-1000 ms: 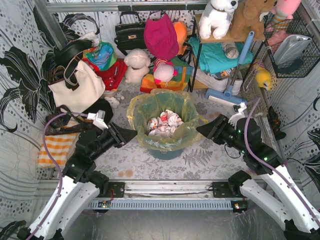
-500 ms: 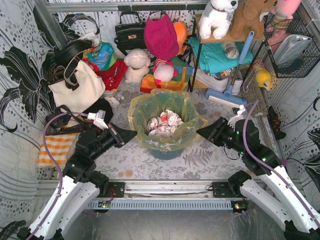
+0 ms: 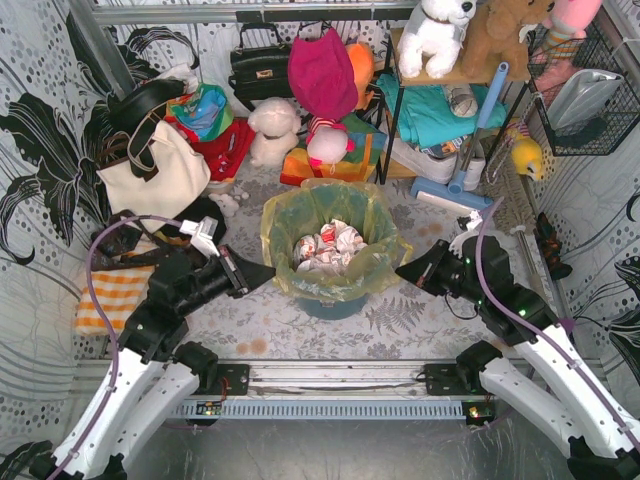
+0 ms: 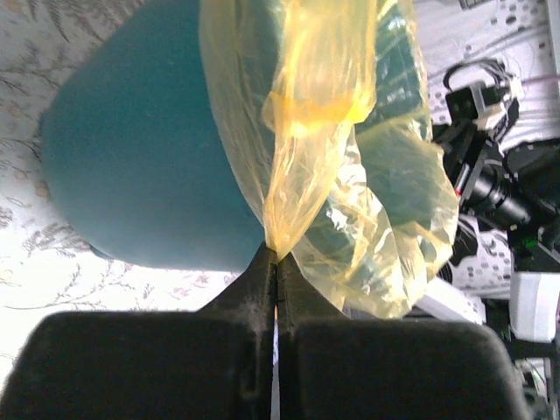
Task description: Tie the trash bag
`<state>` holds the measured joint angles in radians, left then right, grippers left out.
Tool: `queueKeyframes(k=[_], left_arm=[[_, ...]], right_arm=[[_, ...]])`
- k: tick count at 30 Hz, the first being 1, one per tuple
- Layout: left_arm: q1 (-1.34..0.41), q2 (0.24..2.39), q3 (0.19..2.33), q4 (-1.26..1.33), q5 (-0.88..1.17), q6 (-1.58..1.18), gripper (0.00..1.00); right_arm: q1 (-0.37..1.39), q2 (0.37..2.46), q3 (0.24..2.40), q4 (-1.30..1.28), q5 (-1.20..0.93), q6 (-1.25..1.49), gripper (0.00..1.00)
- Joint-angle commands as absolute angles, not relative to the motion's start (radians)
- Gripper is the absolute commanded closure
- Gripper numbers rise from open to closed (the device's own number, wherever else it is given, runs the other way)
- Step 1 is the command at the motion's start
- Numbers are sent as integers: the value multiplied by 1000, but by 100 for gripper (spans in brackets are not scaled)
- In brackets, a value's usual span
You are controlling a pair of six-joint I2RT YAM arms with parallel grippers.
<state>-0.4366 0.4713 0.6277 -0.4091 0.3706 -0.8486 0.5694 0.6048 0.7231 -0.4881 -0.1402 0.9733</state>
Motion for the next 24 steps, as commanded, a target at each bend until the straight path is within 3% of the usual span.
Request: queueKeyframes(k=[1,11,24], left_arm=[[-436,457,658,-442,517,-820,100],[-436,469,749,-362,603,-818,100],[-436,702,964,-151,684,-806,100]], right_arm=[[571,598,806,-537,-177,931,100],[571,637,961,-506,-196,873,100],[571,792,1087,-314,-180,801,100]])
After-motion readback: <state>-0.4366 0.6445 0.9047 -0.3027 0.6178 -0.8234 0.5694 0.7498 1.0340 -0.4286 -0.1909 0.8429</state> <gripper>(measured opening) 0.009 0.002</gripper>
